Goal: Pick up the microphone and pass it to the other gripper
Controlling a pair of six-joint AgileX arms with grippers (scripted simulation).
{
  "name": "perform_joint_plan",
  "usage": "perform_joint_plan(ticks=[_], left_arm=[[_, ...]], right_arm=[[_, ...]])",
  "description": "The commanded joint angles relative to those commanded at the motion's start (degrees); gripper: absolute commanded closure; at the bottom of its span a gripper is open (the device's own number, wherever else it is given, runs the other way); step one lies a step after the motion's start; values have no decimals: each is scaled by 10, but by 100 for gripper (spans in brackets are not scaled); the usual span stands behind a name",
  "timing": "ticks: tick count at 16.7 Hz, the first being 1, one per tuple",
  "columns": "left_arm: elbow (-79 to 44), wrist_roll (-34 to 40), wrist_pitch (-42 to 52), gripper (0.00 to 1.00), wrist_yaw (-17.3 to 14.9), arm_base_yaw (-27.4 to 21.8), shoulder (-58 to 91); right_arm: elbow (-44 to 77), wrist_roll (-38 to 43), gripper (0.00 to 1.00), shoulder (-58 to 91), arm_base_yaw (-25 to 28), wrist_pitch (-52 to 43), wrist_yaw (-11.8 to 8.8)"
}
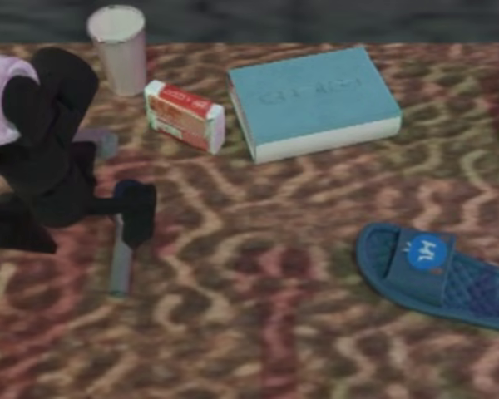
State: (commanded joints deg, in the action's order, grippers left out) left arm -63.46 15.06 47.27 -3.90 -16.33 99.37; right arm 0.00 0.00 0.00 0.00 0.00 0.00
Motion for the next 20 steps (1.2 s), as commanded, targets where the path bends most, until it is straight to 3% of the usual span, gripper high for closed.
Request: perform_joint_plan(ticks=[9, 14, 20], left_arm=[[64, 9, -200, 0, 0, -13, 131], [71, 10, -215, 0, 0, -14, 144], [71, 10, -215, 45, 0, -14, 144]], right_arm=[[0, 0, 0, 0, 0, 0, 0], [0, 0, 0, 0, 0, 0, 0], [0, 0, 0, 0, 0, 0, 0]])
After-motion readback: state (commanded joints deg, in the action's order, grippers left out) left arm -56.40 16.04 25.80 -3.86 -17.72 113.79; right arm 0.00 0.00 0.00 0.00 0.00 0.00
